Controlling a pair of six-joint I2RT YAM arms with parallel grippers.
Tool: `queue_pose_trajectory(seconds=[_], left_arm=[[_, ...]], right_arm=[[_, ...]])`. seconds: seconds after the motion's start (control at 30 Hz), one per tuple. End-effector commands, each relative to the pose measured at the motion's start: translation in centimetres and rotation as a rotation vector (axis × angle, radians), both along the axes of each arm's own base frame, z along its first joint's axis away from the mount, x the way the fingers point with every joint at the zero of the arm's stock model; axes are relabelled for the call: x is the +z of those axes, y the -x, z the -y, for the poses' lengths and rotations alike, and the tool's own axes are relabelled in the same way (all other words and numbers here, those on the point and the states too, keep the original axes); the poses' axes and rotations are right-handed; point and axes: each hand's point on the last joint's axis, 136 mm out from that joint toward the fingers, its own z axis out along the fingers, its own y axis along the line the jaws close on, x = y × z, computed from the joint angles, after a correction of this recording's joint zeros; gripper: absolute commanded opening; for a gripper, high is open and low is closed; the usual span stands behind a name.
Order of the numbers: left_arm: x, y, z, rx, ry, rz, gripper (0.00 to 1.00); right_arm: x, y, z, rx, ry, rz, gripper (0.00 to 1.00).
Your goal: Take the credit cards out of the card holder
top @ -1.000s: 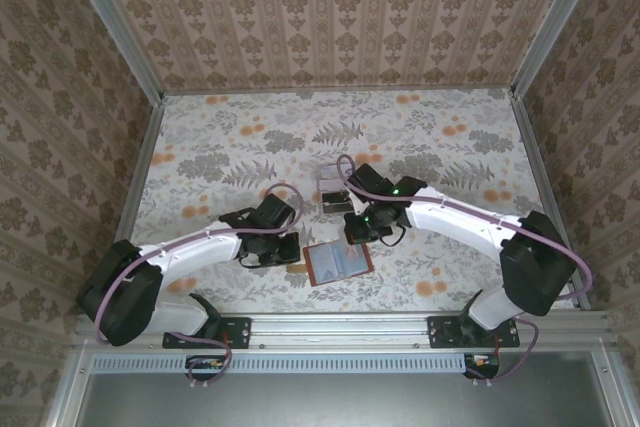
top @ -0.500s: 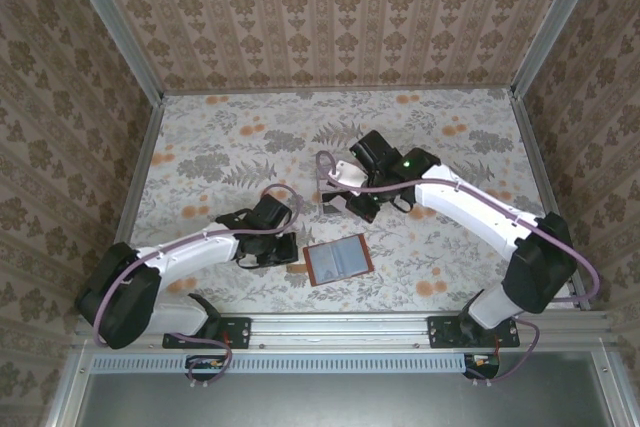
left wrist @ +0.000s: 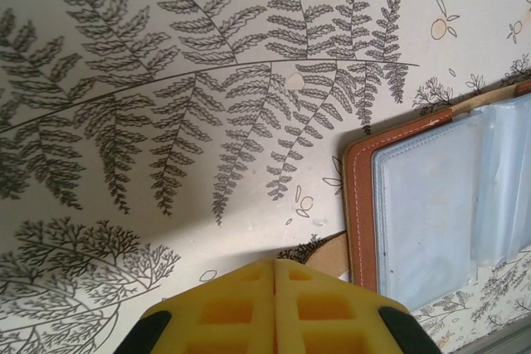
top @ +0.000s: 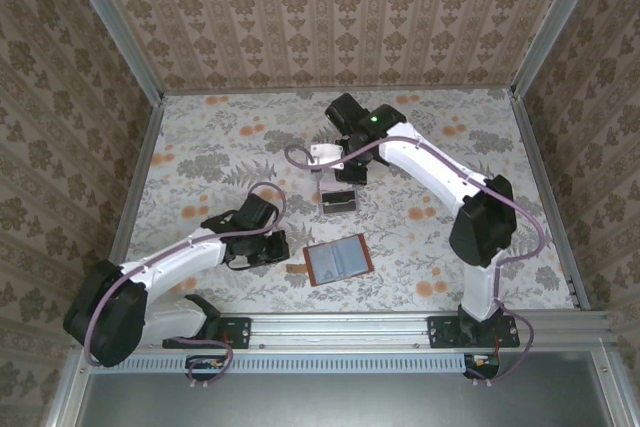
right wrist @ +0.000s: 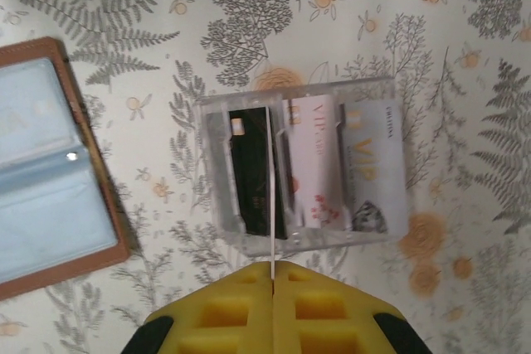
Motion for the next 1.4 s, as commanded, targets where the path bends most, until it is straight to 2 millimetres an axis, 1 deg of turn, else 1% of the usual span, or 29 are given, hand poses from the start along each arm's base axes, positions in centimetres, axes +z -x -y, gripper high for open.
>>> queue_pose_trajectory(seconds=[0.0, 0.17, 0.4, 0.63, 0.73, 0.83, 0.9, 0.93, 0.97, 1.0, 1.13, 1.2, 1.37], left_arm=[[-0.1, 0.7, -0.9, 0.003, -0.006, -0.019, 0.08], [0.3, 0.4, -1.4, 0.024, -0.003, -0.013, 0.08], [0.3, 0.3, -2.1, 0.047, -0.005, -0.025, 0.08], [0.3, 0.4, -2.4, 0.058, -0.006, -0.033, 0.08], [0.3, 0.4, -2.5, 0.061, -0.004, -0.035, 0.08], [0.3, 0.5, -2.6, 0.062, -0.005, -0.037, 0.08], [0.3, 0.5, -2.6, 0.063, -0.005, -0.036, 0.08], [0.4, 0.5, -2.6, 0.064, -0.003, -0.034, 0.08], [0.4, 0.5, -2.7, 0.063, -0.004, -0.034, 0.08], [0.4, 0.5, -2.7, 0.064, -0.005, -0.034, 0.08], [0.7, 0.5, -2.6, 0.059, 0.001, -0.032, 0.08], [0.9, 0.4, -2.5, 0.054, 0.007, -0.030, 0.09], [1.5, 0.2, -1.8, 0.041, 0.032, -0.018, 0.09]], right_arm=[[-1.0, 0.2, 1.2, 0.074, 0.087, -0.085, 0.00], [-2.3, -1.6, 1.0, 0.078, 0.111, -0.119, 0.00], [-4.6, -2.5, 0.4, 0.088, 0.124, -0.163, 0.00], [-6.5, -2.7, 0.0, 0.076, 0.131, -0.209, 0.00], [-7.1, -2.7, -0.1, 0.074, 0.130, -0.222, 0.00], [-7.3, -2.4, -0.3, 0.077, 0.121, -0.239, 0.00], [-7.3, -2.5, -0.4, 0.073, 0.119, -0.236, 0.05], [-7.3, -2.9, -0.3, 0.063, 0.124, -0.220, 0.10], [-7.3, -3.7, -0.3, 0.040, 0.128, -0.189, 0.14], [-7.1, -4.6, -0.1, 0.011, 0.135, -0.149, 0.15], [-5.4, -5.7, -0.4, -0.019, 0.106, -0.082, 0.17], [-4.7, -5.9, -0.5, -0.026, 0.090, -0.065, 0.17], [-3.0, -5.4, -0.6, -0.064, 0.050, -0.059, 0.17]])
